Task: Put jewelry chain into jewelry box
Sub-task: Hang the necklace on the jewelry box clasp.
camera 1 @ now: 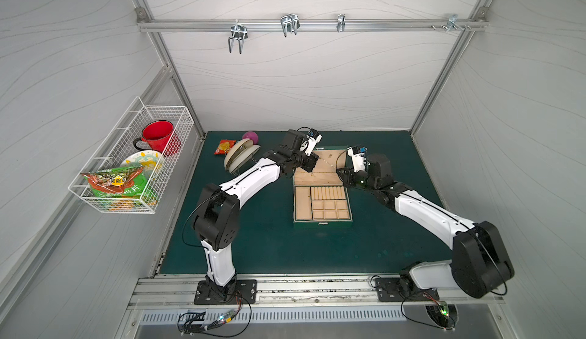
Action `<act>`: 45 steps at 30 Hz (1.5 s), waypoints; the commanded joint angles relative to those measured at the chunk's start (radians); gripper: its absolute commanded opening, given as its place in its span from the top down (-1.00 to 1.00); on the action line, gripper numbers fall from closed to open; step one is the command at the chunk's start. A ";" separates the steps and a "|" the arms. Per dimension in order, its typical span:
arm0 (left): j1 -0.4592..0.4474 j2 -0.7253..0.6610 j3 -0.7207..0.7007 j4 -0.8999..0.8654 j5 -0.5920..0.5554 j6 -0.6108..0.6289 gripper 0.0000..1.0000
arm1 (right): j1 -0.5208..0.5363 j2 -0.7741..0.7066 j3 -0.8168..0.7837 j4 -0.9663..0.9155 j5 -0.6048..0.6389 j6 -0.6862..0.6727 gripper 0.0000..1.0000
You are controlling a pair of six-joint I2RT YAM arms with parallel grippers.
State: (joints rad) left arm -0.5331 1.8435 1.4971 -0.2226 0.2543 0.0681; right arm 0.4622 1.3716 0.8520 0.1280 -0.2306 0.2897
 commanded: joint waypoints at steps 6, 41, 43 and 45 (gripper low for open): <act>-0.024 0.046 0.096 0.022 -0.131 -0.006 1.00 | -0.009 0.028 0.026 0.025 0.031 0.026 1.00; -0.074 0.128 0.208 -0.092 -0.224 -0.042 0.93 | 0.013 0.156 0.035 0.107 0.049 0.072 1.00; -0.074 0.128 0.207 -0.092 -0.226 -0.045 0.91 | 0.018 0.162 0.030 0.107 0.051 0.071 1.00; -0.074 0.128 0.210 -0.095 -0.230 -0.048 0.86 | 0.021 0.166 0.029 0.109 0.052 0.072 1.00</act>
State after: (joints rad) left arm -0.6044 1.9491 1.6566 -0.3321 0.0437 0.0227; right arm 0.4732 1.5230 0.8944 0.2131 -0.1902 0.3519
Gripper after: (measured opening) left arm 0.067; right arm 0.062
